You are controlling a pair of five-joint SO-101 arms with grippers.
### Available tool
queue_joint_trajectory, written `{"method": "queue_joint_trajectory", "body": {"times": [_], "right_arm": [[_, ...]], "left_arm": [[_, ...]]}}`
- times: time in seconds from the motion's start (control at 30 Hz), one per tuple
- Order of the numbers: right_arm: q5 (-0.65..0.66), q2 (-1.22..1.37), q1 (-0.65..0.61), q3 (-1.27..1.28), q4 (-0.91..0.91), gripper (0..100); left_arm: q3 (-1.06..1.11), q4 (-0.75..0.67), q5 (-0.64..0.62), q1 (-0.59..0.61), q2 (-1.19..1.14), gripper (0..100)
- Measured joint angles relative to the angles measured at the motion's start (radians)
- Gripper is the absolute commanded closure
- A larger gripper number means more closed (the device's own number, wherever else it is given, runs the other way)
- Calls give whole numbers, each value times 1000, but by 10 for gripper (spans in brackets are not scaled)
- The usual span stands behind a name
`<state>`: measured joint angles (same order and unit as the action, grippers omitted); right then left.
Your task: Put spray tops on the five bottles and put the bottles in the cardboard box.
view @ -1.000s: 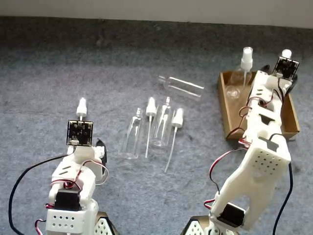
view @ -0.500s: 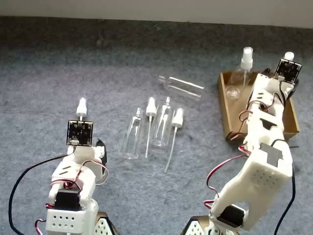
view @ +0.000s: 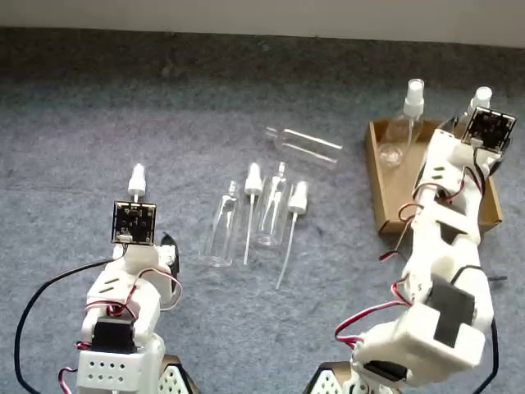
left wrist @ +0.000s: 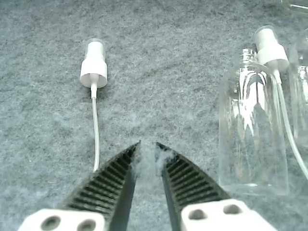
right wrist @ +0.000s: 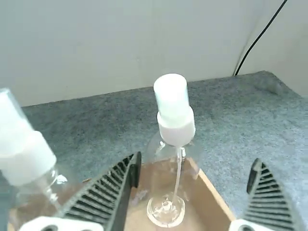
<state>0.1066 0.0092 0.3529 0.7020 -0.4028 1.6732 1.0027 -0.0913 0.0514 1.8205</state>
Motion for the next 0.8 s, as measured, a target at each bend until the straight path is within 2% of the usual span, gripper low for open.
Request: {"method": "queue_joint_trajectory", "body": {"times": [0.17, 0.23, 0.47, 0.6, 0.8], "right_arm": [[106, -189, -2, 164, 6, 687], [121, -264, -2, 215, 63, 687], [126, -516, -23, 224, 562, 687], [126, -629, -92, 164, 835, 687], [123, -709, -226, 32, 1115, 687]], "left_arm": [[0, 0, 0, 0, 0, 993], [0, 0, 0, 0, 0, 993], [0, 0, 0, 0, 0, 993], [0, 0, 0, 0, 0, 993], [0, 0, 0, 0, 0, 993]]}}
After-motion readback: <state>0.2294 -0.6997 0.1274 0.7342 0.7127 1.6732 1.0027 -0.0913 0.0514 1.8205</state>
